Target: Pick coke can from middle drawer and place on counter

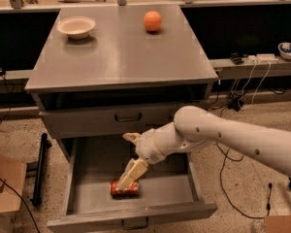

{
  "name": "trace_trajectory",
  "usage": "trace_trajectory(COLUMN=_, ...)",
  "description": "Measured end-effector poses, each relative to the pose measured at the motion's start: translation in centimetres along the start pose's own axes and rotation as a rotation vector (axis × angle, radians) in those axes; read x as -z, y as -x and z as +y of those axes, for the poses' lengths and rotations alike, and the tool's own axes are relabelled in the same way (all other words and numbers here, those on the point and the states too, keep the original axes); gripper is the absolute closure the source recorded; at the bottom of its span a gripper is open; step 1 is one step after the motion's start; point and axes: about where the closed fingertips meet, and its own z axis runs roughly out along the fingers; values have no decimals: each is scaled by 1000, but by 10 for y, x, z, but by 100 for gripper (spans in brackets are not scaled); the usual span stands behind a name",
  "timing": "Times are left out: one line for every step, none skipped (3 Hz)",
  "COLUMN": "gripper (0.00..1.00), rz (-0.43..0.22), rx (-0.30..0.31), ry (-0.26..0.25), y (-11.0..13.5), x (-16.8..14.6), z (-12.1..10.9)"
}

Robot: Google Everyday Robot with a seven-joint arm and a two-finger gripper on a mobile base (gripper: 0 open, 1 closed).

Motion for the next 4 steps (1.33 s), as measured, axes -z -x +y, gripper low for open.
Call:
trace_trajectory(gripper=0, rz=-26, rx=-56, ry=33, y=-26, x=-22, z=2)
trace_trajectory(gripper=0, rz=8, rx=-84, ry=25, y=-37, x=-37, z=-4)
trace_trajectory(gripper=0, rz=72, rx=-135, ry=23, y=-73, x=-85, z=-19)
trace_trajectory(gripper=0, rz=107, rx=-143, ry=24, y=-97, x=-122, z=-32)
